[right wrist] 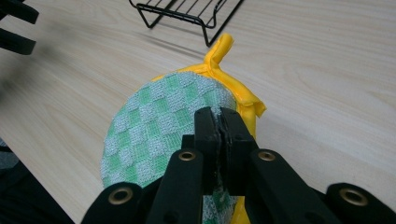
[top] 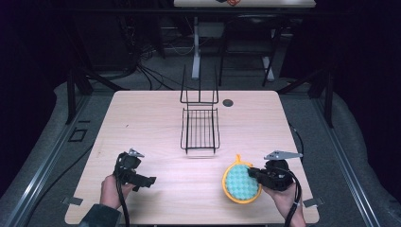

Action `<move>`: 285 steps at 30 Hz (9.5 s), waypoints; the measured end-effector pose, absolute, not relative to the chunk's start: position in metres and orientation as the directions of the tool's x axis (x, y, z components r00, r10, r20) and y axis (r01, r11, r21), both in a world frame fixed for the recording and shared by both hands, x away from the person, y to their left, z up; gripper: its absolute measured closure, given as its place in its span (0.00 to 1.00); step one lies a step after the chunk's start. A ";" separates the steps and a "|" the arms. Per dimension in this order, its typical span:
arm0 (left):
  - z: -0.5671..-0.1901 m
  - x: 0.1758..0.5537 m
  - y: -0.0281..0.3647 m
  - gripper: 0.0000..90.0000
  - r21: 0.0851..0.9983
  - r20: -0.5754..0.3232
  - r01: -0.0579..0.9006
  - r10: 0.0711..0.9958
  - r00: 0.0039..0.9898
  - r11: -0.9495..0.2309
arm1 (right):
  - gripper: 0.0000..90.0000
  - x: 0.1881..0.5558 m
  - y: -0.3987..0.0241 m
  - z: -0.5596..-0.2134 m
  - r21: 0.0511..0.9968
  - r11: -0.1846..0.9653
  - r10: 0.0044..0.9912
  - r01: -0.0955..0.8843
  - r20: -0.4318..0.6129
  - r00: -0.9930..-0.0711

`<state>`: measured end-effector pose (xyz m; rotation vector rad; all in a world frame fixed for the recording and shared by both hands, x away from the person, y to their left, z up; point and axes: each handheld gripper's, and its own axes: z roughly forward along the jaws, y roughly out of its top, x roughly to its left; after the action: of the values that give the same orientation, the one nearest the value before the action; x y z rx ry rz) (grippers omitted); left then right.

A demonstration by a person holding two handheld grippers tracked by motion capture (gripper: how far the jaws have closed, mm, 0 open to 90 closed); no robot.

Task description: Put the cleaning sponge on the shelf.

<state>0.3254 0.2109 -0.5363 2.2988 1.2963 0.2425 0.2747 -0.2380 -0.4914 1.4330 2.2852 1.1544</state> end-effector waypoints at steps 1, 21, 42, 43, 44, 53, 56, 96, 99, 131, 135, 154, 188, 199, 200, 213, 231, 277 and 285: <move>-0.537 0.326 0.210 0.03 0.495 -0.080 0.755 0.843 0.533 -0.430 | 0.97 0.275 -0.237 -0.489 0.710 0.228 0.832 0.666 0.213 -0.513; -0.537 0.325 0.211 0.03 0.496 -0.083 0.757 0.844 0.530 -0.426 | 0.97 0.291 -0.221 -0.456 0.767 0.237 0.805 0.596 0.188 -0.563; -0.537 0.325 0.210 0.03 0.498 -0.086 0.754 0.841 0.535 -0.429 | 0.97 0.315 -0.193 -0.436 0.794 0.267 0.795 0.546 0.139 -0.591; -0.537 0.325 0.210 0.03 0.498 -0.085 0.753 0.840 0.535 -0.429 | 0.97 0.316 -0.192 -0.436 0.794 0.269 0.794 0.545 0.137 -0.592; -0.537 0.325 0.210 0.03 0.497 -0.085 0.753 0.839 0.537 -0.431 | 0.97 0.317 -0.191 -0.436 0.795 0.265 0.795 0.545 0.139 -0.590; -0.537 0.326 0.210 0.03 0.497 -0.087 0.754 0.840 0.536 -0.429 | 0.97 0.328 -0.183 -0.432 0.802 0.268 0.793 0.534 0.131 -0.595; -0.537 0.326 0.211 0.03 0.495 -0.089 0.755 0.840 0.536 -0.429 | 0.97 0.331 -0.181 -0.431 0.802 0.272 0.791 0.531 0.128 -0.598; -0.537 0.326 0.209 0.03 0.495 -0.079 0.748 0.835 0.545 -0.441 | 0.97 0.372 -0.154 -0.435 0.819 0.257 0.820 0.513 0.097 -0.565; -0.537 0.327 0.209 0.03 0.494 -0.078 0.748 0.834 0.546 -0.443 | 0.97 0.376 -0.150 -0.437 0.818 0.260 0.821 0.513 0.094 -0.564; -0.538 0.327 0.208 0.03 0.492 -0.086 0.749 0.832 0.549 -0.444 | 0.97 0.407 -0.122 -0.451 0.821 0.240 0.844 0.517 0.086 -0.529; -0.538 0.327 0.209 0.03 0.493 -0.087 0.749 0.832 0.548 -0.443 | 0.97 0.410 -0.119 -0.455 0.822 0.236 0.848 0.519 0.087 -0.522; -0.538 0.327 0.209 0.03 0.491 -0.086 0.749 0.831 0.550 -0.445 | 0.97 0.424 -0.116 -0.472 0.819 0.180 0.865 0.545 0.131 -0.484; -0.538 0.327 0.208 0.03 0.492 -0.088 0.748 0.829 0.552 -0.446 | 0.96 0.459 -0.105 -0.512 0.787 0.159 0.900 0.595 0.131 -0.415; -0.538 0.327 0.208 0.03 0.492 -0.088 0.746 0.827 0.556 -0.449 | 0.93 0.467 -0.107 -0.524 0.767 0.127 0.909 0.628 0.163 -0.383; -0.538 0.327 0.208 0.03 0.491 -0.088 0.746 0.827 0.556 -0.450 | 0.93 0.467 -0.107 -0.525 0.763 0.129 0.909 0.634 0.166 -0.384; -0.538 0.327 0.208 0.03 0.492 -0.089 0.746 0.827 0.555 -0.449 | 0.51 0.463 -0.119 -0.514 0.763 0.114 0.886 0.636 0.211 -0.413; -0.538 0.327 0.208 0.03 0.492 -0.087 0.747 0.828 0.553 -0.447 | 0.15 0.423 -0.146 -0.480 0.755 0.260 0.821 0.602 0.155 -0.549; -0.538 0.327 0.207 0.03 0.487 -0.081 0.749 0.830 0.552 -0.450 | 0.00 0.281 -0.262 -0.467 0.717 0.294 0.849 0.632 0.108 -0.517; -0.539 0.327 0.207 0.03 0.487 -0.082 0.748 0.829 0.553 -0.450 | 0.00 0.272 -0.276 -0.493 0.681 0.280 0.872 0.677 0.115 -0.476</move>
<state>0.3274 0.2067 -0.5385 2.3173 1.2728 0.2298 0.2720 -0.2759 -0.4934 1.4195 2.2720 0.9926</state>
